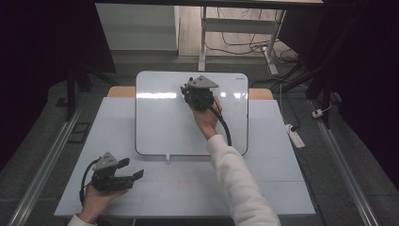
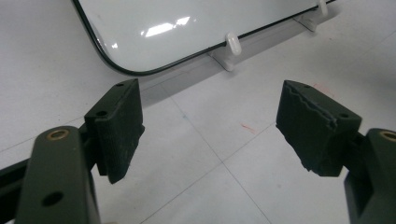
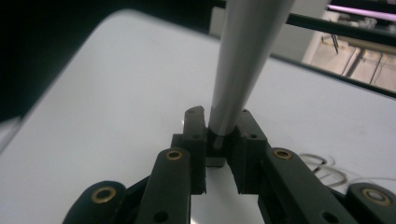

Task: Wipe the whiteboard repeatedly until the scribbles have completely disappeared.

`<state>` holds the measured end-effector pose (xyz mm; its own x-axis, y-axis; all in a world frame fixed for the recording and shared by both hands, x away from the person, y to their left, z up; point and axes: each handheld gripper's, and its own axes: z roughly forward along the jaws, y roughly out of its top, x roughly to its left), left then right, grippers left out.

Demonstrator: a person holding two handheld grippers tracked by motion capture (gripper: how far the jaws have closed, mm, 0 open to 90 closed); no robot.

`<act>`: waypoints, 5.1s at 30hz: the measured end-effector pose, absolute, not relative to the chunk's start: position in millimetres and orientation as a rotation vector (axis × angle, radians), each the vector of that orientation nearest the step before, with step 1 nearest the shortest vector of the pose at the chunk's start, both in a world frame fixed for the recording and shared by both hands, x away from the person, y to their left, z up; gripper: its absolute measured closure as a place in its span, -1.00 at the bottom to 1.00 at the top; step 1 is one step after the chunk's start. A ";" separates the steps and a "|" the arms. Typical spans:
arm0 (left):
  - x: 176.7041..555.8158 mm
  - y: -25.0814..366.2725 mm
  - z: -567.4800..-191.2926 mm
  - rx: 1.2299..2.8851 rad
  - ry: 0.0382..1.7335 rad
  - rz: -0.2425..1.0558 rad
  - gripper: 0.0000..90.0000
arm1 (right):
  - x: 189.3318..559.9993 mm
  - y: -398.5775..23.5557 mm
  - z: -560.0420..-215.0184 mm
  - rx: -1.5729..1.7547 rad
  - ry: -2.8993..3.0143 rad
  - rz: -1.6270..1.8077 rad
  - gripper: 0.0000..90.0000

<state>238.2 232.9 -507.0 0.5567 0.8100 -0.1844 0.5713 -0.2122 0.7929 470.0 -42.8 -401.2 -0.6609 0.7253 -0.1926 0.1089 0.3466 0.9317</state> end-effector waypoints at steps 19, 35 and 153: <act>240.7 231.0 -507.7 1.909 1.122 0.328 -0.48 | 478.7 -66.8 -398.4 0.785 1.931 1.386 0.72; 240.6 232.9 -507.2 1.899 1.128 0.333 -0.48 | 481.3 -66.4 -396.8 0.843 1.916 1.443 0.72; 237.9 228.8 -503.8 1.899 1.115 0.345 -0.48 | 475.8 -135.4 -408.4 0.969 1.700 1.411 0.72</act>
